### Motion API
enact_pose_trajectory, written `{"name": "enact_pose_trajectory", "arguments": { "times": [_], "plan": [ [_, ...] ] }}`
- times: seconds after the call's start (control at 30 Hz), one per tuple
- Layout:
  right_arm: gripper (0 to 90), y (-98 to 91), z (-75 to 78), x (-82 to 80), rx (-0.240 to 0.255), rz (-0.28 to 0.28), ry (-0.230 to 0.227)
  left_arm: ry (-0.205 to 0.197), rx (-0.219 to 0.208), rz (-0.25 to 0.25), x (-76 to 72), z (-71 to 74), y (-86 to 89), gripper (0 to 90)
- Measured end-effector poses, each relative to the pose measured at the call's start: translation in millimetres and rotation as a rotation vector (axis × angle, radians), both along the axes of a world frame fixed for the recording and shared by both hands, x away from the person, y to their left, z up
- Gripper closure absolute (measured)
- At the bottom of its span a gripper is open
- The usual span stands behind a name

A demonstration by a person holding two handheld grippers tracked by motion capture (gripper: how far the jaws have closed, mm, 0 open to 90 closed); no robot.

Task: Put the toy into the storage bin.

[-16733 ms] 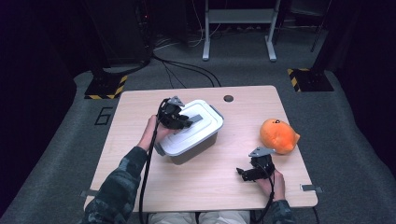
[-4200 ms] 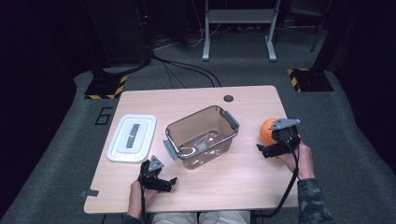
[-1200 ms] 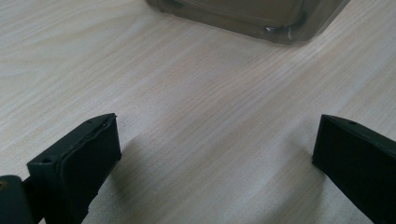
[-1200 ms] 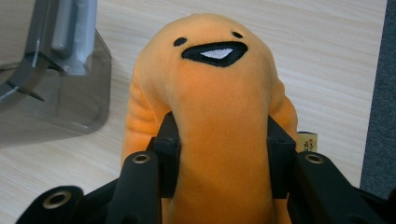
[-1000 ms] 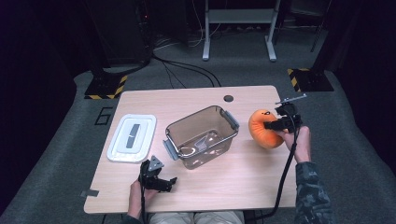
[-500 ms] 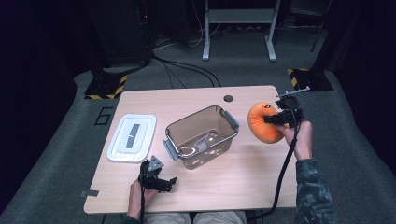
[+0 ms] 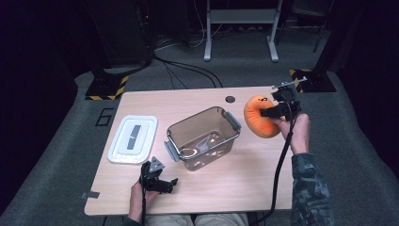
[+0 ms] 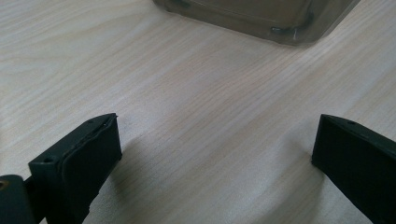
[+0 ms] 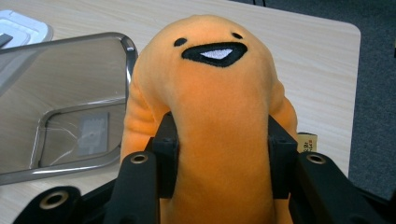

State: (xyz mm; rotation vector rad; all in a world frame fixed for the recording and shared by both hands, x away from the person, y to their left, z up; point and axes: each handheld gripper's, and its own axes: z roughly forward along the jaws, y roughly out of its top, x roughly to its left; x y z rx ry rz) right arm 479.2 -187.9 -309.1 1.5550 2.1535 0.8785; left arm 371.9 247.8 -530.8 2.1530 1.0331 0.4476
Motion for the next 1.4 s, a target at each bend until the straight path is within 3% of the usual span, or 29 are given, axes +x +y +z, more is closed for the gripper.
{"name": "enact_pose_trajectory", "arguments": {
  "times": [0.23, 0.73, 0.87, 1.13, 1.4],
  "plan": [
    [57.7, 6.2, 17.5, 0.1, -0.001, 0.003, -0.046, 0.001, 0.001, 0.000, -0.1, 0.0, 0.1, 1.1],
    [57.2, 30.8, 39.4, 2.7, 0.018, 0.012, -0.075, 0.004, -0.004, 0.006, -0.6, 0.1, 0.6, 1.9],
    [57.1, 37.7, 41.6, 3.4, 0.030, 0.029, -0.091, -0.001, -0.007, 0.010, -0.5, -0.3, 0.2, 1.9],
    [57.0, 53.7, 42.3, 8.3, 0.016, 0.049, -0.081, -0.002, 0.009, 0.003, -0.2, 0.4, 1.1, 2.0],
    [57.0, 73.3, 40.8, 12.4, 0.007, 0.063, -0.072, -0.004, -0.003, 0.015, -0.4, 0.0, 0.3, 2.0]
  ]
}}
